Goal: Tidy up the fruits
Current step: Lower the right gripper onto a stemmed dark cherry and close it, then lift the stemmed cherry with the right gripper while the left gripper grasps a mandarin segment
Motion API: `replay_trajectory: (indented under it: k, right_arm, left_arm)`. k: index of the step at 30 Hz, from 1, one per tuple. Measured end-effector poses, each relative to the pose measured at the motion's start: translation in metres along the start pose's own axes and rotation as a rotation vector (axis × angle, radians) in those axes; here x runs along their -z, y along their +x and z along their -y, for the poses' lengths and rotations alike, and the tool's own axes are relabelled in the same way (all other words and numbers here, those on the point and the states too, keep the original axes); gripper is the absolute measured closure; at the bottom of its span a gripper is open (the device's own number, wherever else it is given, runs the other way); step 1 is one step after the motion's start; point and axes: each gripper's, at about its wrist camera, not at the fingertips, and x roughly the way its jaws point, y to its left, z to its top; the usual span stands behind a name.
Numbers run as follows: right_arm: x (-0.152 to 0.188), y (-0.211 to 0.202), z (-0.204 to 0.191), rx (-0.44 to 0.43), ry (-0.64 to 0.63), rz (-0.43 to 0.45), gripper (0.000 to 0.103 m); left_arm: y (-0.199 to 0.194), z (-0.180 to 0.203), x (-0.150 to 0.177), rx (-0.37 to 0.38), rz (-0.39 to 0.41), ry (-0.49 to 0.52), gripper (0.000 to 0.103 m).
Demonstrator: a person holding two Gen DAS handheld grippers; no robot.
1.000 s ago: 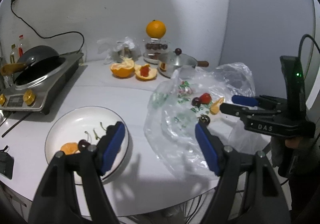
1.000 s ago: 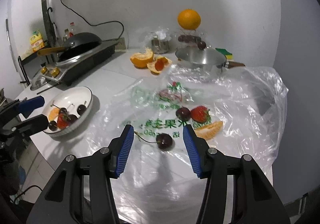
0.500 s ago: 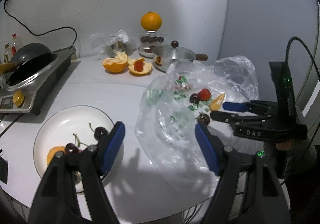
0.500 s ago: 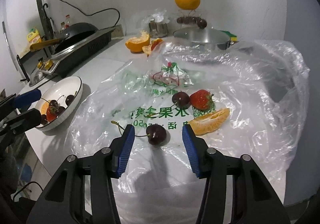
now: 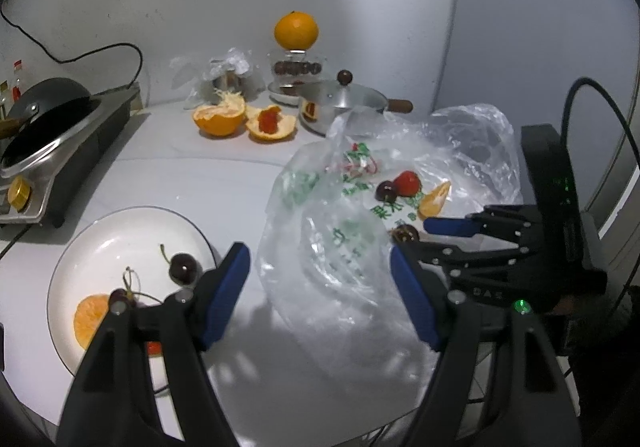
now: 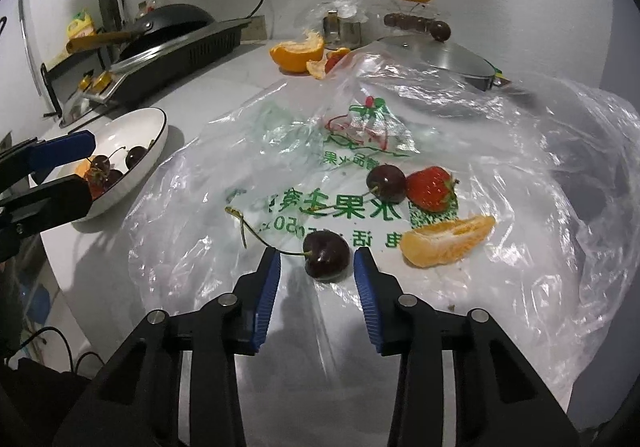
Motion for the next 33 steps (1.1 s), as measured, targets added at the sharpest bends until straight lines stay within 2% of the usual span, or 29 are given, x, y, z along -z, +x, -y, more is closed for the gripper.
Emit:
replay_trajectory:
  k: [8, 11, 16, 25, 33]
  right_arm:
    - [-0.007, 0.018, 0.000, 0.014, -0.003, -0.033, 0.066]
    - [-0.008, 0.021, 0.000, 0.014, -0.005, -0.035, 0.074]
    - [-0.007, 0.018, 0.002, -0.002, -0.008, -0.017, 0.075]
    - [-0.003, -0.012, 0.020, -0.003, 0.019, 0.048, 0.075]
    - [0.003, -0.048, 0.053, 0.025, 0.060, 0.114, 0.075]
  left_arm:
    - [0.001, -0.003, 0.001, -0.003, -0.003, -0.012, 0.029]
    - [0.002, -0.003, 0.002, -0.003, -0.007, -0.014, 0.029]
    - [0.003, 0.001, 0.000, -0.005, -0.010, -0.004, 0.029]
    - [0.009, 0.026, -0.004, 0.004, -0.016, 0.038, 0.029]
    - [0.021, 0.059, -0.012, 0.038, -0.027, 0.096, 0.029]
